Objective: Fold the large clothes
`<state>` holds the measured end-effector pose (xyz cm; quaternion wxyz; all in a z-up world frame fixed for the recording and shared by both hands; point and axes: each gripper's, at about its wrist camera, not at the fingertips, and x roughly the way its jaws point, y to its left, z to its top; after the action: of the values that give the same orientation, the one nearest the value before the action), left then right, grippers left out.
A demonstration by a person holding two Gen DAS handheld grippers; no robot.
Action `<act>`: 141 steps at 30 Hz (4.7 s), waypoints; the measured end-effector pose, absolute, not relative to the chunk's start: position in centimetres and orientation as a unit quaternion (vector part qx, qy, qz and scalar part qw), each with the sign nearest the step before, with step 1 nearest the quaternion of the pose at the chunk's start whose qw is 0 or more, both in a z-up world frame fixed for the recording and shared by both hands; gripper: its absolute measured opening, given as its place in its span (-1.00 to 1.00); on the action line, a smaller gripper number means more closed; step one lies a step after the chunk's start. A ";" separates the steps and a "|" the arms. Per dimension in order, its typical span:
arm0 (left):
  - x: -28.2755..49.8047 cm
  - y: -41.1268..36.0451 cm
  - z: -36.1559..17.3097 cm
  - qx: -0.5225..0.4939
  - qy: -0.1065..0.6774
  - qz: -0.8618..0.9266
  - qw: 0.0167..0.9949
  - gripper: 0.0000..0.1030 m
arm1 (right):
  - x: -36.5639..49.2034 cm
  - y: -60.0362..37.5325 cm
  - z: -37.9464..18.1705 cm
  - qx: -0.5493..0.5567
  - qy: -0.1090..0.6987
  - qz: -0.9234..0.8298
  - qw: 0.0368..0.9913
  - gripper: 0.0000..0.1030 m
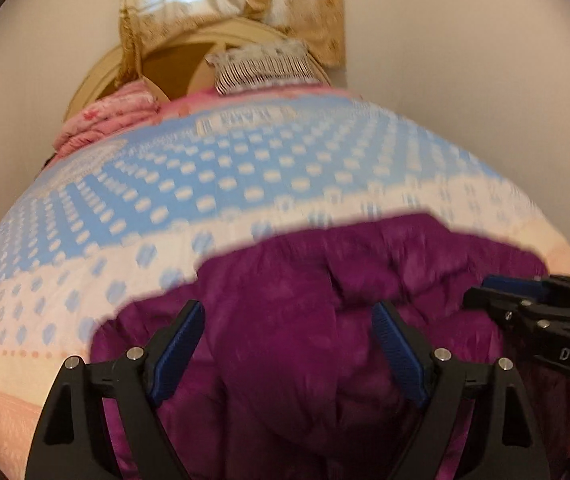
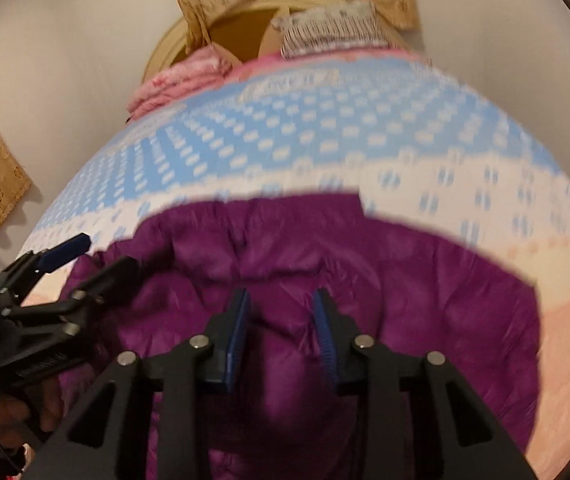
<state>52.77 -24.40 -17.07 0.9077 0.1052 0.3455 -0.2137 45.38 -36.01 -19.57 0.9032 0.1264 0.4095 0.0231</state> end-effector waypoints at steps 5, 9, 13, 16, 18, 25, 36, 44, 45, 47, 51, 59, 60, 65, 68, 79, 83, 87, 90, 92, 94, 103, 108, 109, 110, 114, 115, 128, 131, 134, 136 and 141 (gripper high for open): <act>51.9 -23.8 -20.5 0.122 0.366 -0.207 0.899 0.66 | 44.2 -35.3 -21.5 0.109 0.425 0.029 0.898 -0.30; 52.5 -23.1 -21.8 0.092 0.387 -0.214 0.892 0.68 | 43.8 -35.4 -22.2 0.104 0.422 0.026 0.900 -0.30; 52.4 -23.4 -22.2 0.093 0.388 -0.212 0.892 0.74 | 43.6 -34.5 -22.9 0.080 0.411 0.018 0.908 -0.30; 52.4 -23.5 -22.4 0.098 0.389 -0.206 0.893 0.77 | 43.6 -34.7 -23.1 0.090 0.408 0.017 0.908 -0.30; 52.4 -23.5 -22.5 0.097 0.390 -0.204 0.893 0.79 | 43.6 -34.7 -23.3 0.096 0.406 0.018 0.909 -0.30; 52.7 -23.6 -22.6 0.103 0.394 -0.196 0.892 0.83 | 43.6 -34.6 -23.3 0.092 0.404 0.015 0.910 -0.30; 52.7 -24.0 -22.8 0.114 0.397 -0.188 0.891 0.88 | 43.8 -34.2 -23.4 0.079 0.408 0.007 0.910 -0.30; 52.7 -24.2 -22.9 0.122 0.397 -0.181 0.892 0.90 | 43.9 -34.0 -23.5 0.074 0.408 0.004 0.910 -0.30; 52.7 -24.2 -22.9 0.123 0.397 -0.180 0.892 0.90 | 43.9 -34.0 -23.5 0.074 0.408 0.004 0.910 -0.30; 52.6 -24.2 -22.9 0.123 0.397 -0.180 0.892 0.91 | 43.9 -34.0 -23.5 0.074 0.408 0.004 0.910 -0.30; 52.7 -24.3 -22.9 0.124 0.396 -0.178 0.892 0.91 | 43.9 -34.0 -23.5 0.075 0.408 0.005 0.910 -0.30; 52.8 -24.2 -21.7 0.141 0.411 -0.167 0.885 0.93 | 44.1 -33.8 -22.7 0.053 0.423 0.003 0.905 -0.19; 52.2 -23.9 -20.6 0.154 0.402 -0.155 0.889 0.93 | 43.4 -34.0 -21.7 0.044 0.418 -0.007 0.907 0.02; 46.5 -19.6 -15.1 0.142 0.347 -0.177 0.910 0.93 | 37.2 -35.6 -17.8 0.069 0.400 -0.005 0.914 0.40; 42.6 -16.4 -14.3 0.151 0.334 -0.176 0.914 0.93 | 33.4 -36.3 -18.3 0.066 0.418 -0.017 0.906 0.42; 31.5 -6.6 -19.6 0.111 0.379 -0.146 0.907 0.93 | 20.6 -38.7 -21.5 0.119 0.434 -0.076 0.890 0.56; 28.7 -5.2 -21.0 0.106 0.389 -0.142 0.904 0.93 | 17.5 -38.3 -21.8 0.122 0.431 -0.086 0.890 0.56; 26.7 -4.1 -21.9 0.096 0.396 -0.137 0.903 0.93 | 15.5 -37.7 -22.3 0.124 0.429 -0.088 0.891 0.56; 25.8 -3.6 -22.3 0.088 0.399 -0.137 0.903 0.93 | 14.2 -37.0 -22.6 0.122 0.424 -0.094 0.892 0.58; 24.9 -3.3 -22.5 0.086 0.399 -0.138 0.902 0.93 | 13.5 -36.5 -22.8 0.124 0.422 -0.095 0.893 0.60; 24.1 -3.3 -22.6 0.086 0.399 -0.139 0.902 0.93 | 12.8 -36.1 -22.9 0.121 0.421 -0.096 0.894 0.60; 21.3 -3.1 -22.7 0.082 0.394 -0.147 0.903 0.92 | 9.9 -34.7 -23.6 0.136 0.418 -0.100 0.893 0.60; 19.8 -3.1 -22.9 0.083 0.394 -0.149 0.903 0.92 | 8.9 -33.8 -23.9 0.130 0.422 -0.099 0.892 0.60; 19.4 -3.1 -23.0 0.080 0.396 -0.152 0.902 0.92 | 8.6 -33.7 -23.9 0.131 0.422 -0.099 0.891 0.59; 19.1 -3.1 -23.0 0.079 0.398 -0.154 0.901 0.92 | 8.5 -33.5 -24.0 0.132 0.423 -0.099 0.891 0.59; 17.9 -3.4 -23.3 0.074 0.406 -0.169 0.895 0.82 | 7.7 -32.8 -24.9 0.143 0.439 -0.092 0.882 0.38; 17.6 -3.6 -23.4 0.077 0.407 -0.172 0.894 0.76 | 7.6 -32.8 -25.2 0.151 0.446 -0.085 0.878 0.26; 15.6 -3.7 -20.3 0.096 0.355 -0.233 0.900 -0.86 | 5.5 -33.5 -23.3 0.205 0.401 -0.002 0.893 -0.86; 15.1 -2.7 -17.7 0.087 0.327 -0.237 0.911 -0.92 | 4.2 -33.5 -20.8 0.206 0.368 0.008 0.907 -0.87; 14.2 -1.6 -14.8 0.075 0.299 -0.244 0.920 -0.93 | 2.7 -33.4 -17.8 0.203 0.331 0.014 0.921 -0.87; 13.5 -1.0 -12.8 0.068 0.281 -0.245 0.925 -0.94 | 1.8 -33.0 -15.5 0.199 0.304 0.020 0.931 -0.88; 12.1 0.1 -7.9 0.048 0.236 -0.248 0.939 -0.94 | 0.3 -32.4 -9.5 0.189 0.233 0.032 0.953 -0.88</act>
<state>12.13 0.10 -7.94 0.9385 0.0480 0.2358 -0.2476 0.35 -32.39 -9.46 0.9533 0.1893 0.2333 0.0325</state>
